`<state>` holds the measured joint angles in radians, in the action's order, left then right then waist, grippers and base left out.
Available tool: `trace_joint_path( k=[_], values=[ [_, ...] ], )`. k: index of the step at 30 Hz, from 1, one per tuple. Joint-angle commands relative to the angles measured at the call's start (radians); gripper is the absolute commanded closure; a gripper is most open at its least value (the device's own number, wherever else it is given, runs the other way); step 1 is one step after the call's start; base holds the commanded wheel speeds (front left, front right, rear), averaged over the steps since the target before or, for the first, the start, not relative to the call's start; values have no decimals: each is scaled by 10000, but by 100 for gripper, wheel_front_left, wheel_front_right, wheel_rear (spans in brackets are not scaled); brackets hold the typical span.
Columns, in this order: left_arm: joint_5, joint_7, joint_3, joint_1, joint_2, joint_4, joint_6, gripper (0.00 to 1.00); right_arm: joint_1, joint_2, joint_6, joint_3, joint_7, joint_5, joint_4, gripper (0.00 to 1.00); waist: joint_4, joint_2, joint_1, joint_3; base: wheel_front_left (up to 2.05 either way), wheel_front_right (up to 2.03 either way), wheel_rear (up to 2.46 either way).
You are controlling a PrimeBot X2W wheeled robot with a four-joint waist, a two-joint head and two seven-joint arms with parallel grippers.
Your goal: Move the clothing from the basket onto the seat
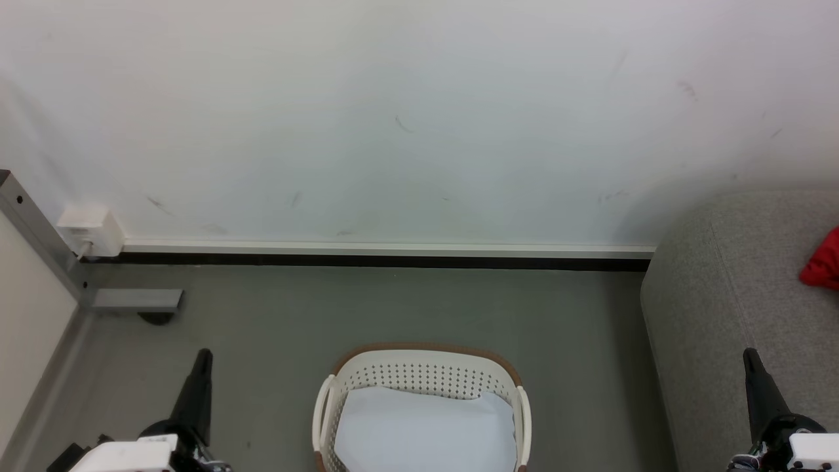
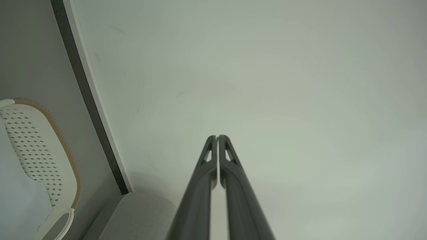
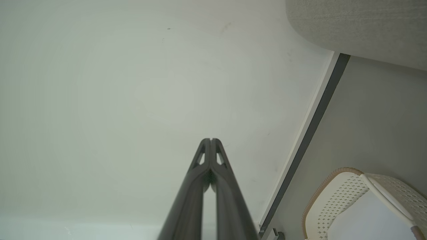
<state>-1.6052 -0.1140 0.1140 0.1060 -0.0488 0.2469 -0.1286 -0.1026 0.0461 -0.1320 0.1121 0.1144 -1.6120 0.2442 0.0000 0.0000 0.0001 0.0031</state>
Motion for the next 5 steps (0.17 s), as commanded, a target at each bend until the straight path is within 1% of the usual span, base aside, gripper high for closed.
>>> trace_joint_path(
  k=[1,5],
  values=[
    [-145,-34,16,76,-27,-34,-48,100,-138,79,25,37,25,-22,19,100,0,0,-1,0,0,0,0],
    [-145,-34,16,76,-27,-34,-48,100,-138,79,25,37,25,-22,19,100,0,0,-1,0,0,0,0]
  ],
)
